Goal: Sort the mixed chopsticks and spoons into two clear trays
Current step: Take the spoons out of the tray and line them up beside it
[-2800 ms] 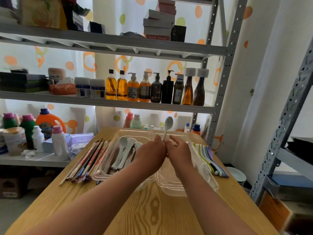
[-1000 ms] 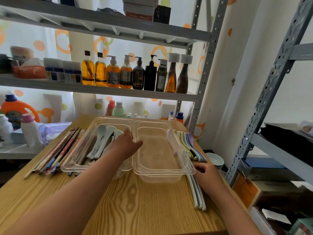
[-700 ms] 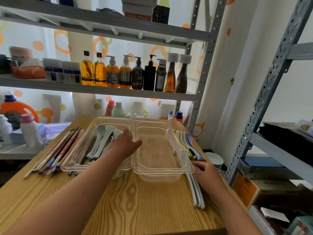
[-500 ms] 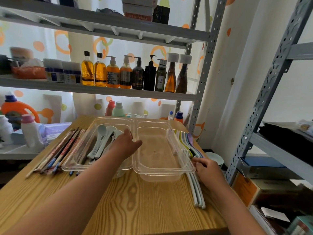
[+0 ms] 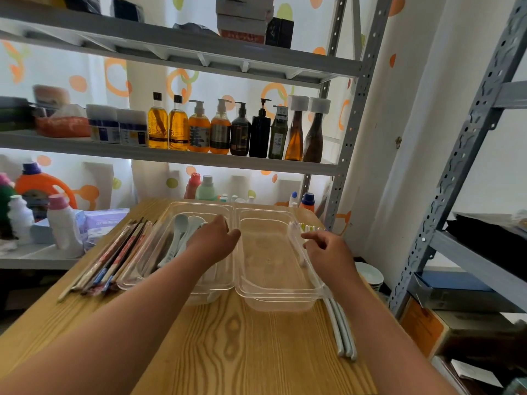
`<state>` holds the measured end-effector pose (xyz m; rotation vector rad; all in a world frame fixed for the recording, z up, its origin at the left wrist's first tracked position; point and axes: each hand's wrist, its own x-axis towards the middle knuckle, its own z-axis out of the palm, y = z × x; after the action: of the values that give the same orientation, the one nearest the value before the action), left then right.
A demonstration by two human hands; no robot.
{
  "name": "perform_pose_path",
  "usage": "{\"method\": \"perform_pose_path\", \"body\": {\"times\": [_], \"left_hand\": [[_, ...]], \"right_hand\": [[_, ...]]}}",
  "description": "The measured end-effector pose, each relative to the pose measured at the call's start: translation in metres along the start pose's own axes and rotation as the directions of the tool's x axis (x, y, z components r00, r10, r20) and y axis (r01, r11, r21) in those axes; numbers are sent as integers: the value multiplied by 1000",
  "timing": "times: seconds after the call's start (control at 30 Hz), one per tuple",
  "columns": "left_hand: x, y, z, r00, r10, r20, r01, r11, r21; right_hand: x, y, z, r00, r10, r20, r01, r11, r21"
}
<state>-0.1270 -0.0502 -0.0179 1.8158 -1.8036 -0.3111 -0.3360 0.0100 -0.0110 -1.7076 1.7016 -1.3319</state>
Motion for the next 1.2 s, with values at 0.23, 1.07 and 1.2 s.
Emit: {"method": "perform_pose_path", "body": {"times": [0.23, 1.07, 1.2], "left_hand": [[-2, -36, -41, 996, -47, -77, 52, 997, 64], [1, -48, -22, 979, -172, 108, 24, 627, 779], [7, -54, -19, 966, -237, 107, 70, 632, 772]], "right_hand": [[5, -35, 53, 983, -69, 169, 64, 997, 34], [-2, -66, 133, 899, -216, 380, 236, 972, -7], [-2, -64, 133, 905, -183, 383, 180, 983, 43]]}}
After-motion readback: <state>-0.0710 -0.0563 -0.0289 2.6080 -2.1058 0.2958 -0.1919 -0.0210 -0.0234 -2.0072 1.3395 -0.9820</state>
